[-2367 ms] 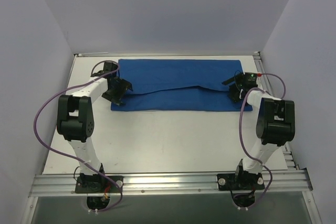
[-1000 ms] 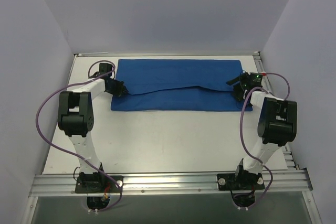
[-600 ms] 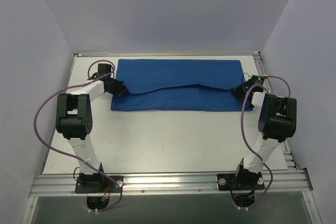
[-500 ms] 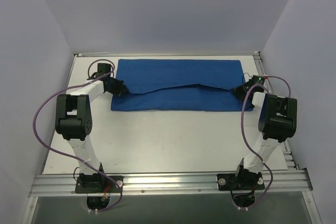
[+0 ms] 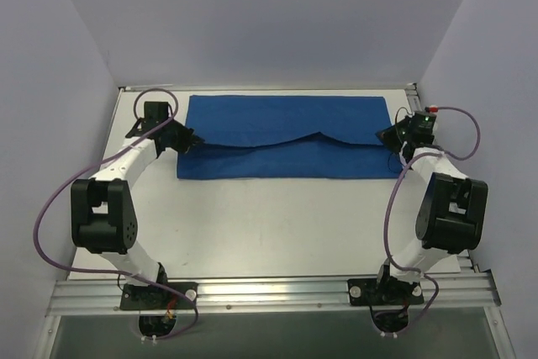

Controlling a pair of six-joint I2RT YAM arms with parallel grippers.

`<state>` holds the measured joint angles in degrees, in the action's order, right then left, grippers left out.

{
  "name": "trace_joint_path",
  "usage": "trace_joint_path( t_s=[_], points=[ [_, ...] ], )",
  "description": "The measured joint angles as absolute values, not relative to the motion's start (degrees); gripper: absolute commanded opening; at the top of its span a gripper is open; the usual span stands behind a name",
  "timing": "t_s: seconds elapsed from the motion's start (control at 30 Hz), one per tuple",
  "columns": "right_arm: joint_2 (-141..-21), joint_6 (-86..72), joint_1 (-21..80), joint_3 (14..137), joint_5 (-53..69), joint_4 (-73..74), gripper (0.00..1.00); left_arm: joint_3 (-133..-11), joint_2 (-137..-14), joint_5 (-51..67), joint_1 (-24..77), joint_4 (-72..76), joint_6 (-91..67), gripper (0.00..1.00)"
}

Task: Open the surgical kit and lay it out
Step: Open the surgical kit at the center of the board.

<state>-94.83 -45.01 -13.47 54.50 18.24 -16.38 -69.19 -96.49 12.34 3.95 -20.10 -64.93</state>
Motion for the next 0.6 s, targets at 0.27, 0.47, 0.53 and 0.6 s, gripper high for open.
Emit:
trace_joint_path(
  t_s=[0.27, 0.47, 0.53, 0.6],
  points=[
    [-86.32, -42.96, -13.52, 53.6, 17.98, -11.79, 0.31, -64.31, -90.7, 14.17, 3.97, -20.51, -64.01, 0.02],
    [-86.56, -42.48, -13.85, 52.88, 19.51, -10.48, 0.5, -63.24, -88.07, 14.31, 3.97, -20.53, -63.92, 0.02],
    [-88.6, -43.22, -13.85, 52.66, 20.32, -11.7, 0.5, -63.24, -88.27, 14.41, 3.97, -20.49, -63.96, 0.02],
    [-90.94, -43.88, -13.82, 51.96, 20.49, -13.13, 0.49, -63.24, -88.64, 14.46, 3.97, -20.23, -63.99, 0.02]
  ],
)
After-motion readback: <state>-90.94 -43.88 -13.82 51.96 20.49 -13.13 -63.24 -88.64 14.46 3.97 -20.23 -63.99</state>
